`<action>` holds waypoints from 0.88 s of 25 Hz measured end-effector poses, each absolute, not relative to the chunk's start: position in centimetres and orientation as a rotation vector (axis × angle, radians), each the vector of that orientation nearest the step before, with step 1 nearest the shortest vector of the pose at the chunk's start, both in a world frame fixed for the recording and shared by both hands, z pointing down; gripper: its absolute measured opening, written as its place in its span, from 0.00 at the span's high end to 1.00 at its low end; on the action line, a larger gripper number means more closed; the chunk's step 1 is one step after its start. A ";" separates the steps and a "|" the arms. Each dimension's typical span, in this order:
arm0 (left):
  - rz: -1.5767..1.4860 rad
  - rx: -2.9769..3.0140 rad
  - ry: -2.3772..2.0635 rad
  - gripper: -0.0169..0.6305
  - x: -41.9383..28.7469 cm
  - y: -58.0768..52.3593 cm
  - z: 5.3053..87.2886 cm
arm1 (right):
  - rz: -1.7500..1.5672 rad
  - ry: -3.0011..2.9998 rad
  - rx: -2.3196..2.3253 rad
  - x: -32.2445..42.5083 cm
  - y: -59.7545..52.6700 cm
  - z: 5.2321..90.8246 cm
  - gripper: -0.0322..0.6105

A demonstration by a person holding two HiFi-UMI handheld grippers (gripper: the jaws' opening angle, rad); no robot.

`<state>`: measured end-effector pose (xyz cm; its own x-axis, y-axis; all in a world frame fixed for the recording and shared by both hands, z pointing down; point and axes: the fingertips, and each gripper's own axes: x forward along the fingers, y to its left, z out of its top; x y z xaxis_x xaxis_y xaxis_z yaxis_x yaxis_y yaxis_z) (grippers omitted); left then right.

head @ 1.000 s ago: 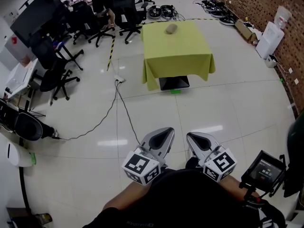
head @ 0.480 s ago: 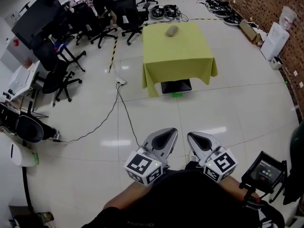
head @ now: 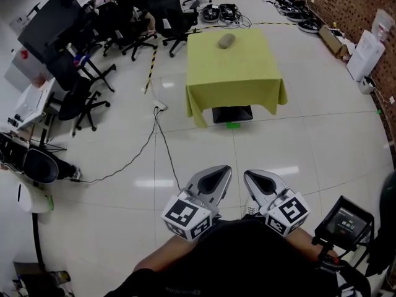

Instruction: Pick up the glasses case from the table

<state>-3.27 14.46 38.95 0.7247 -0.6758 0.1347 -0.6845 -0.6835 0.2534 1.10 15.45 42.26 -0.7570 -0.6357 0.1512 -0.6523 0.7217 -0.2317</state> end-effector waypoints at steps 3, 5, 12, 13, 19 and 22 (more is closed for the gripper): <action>0.045 2.649 -1.074 0.96 -3.3 14.4 38.9 | 0.412 -2.865 1.070 1.1 15.4 42.2 0.95; 0.045 2.655 -1.075 0.96 -3.2 14.5 39.0 | 0.407 -2.869 1.071 1.2 15.4 42.3 0.95; 0.046 2.669 -1.093 0.96 -1.7 14.3 39.8 | 0.388 -2.881 1.063 2.8 15.1 43.1 0.95; 0.047 2.666 -1.100 0.96 -0.8 13.4 39.7 | 0.390 -2.885 1.057 3.8 14.2 43.0 0.95; 0.049 2.655 -1.116 0.96 4.4 9.0 38.8 | 0.403 -2.891 1.065 9.5 9.7 42.2 0.95; 0.055 2.665 -1.109 0.96 7.2 7.6 38.5 | 0.437 -2.893 1.100 12.5 8.0 42.2 0.95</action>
